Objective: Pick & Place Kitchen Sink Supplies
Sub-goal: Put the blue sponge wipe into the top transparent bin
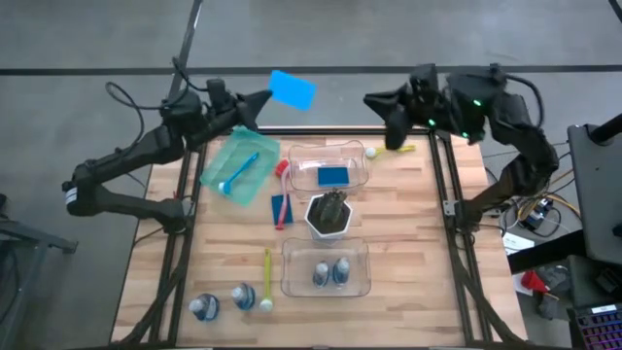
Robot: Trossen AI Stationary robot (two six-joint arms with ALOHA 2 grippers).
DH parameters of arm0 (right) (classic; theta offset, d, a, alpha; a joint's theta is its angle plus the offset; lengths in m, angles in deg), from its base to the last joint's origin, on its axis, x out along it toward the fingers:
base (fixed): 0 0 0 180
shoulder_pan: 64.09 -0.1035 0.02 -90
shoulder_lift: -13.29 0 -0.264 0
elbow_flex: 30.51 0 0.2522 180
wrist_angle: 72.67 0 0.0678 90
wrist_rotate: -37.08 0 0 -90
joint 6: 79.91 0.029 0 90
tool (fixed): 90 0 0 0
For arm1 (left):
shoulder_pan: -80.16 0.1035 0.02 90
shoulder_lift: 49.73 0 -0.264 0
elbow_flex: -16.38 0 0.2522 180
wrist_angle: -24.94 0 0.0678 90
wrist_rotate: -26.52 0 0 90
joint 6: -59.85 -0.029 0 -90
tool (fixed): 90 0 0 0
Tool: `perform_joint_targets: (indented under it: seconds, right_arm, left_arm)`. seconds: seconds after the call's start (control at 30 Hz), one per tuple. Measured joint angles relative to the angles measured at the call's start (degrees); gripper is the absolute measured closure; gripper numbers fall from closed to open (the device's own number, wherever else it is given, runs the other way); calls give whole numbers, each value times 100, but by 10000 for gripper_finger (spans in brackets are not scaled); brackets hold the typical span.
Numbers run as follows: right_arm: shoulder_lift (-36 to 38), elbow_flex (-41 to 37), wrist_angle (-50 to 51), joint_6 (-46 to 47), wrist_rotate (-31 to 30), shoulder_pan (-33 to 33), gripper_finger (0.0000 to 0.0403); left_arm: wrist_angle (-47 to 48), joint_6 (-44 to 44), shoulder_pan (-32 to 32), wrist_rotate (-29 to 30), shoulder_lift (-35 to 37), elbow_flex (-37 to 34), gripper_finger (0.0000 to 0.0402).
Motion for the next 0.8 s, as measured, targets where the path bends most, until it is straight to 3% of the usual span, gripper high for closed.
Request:
perform_joint_targets:
  seconds: [0.27,0.57,0.8]
  right_arm:
    - [-435,-2,-806,752,1678,723,319]
    - [-828,-2,-1910,784,2492,1178,213]
    - [-1046,-2,-2215,1152,2630,1545,189]
  left_arm:
    - [-1186,-234,-4,-202,-25,-2,385]
    - [-1669,-209,-4,-334,-35,-7,385]
    - [-1780,-87,-17,-345,-64,-11,385]
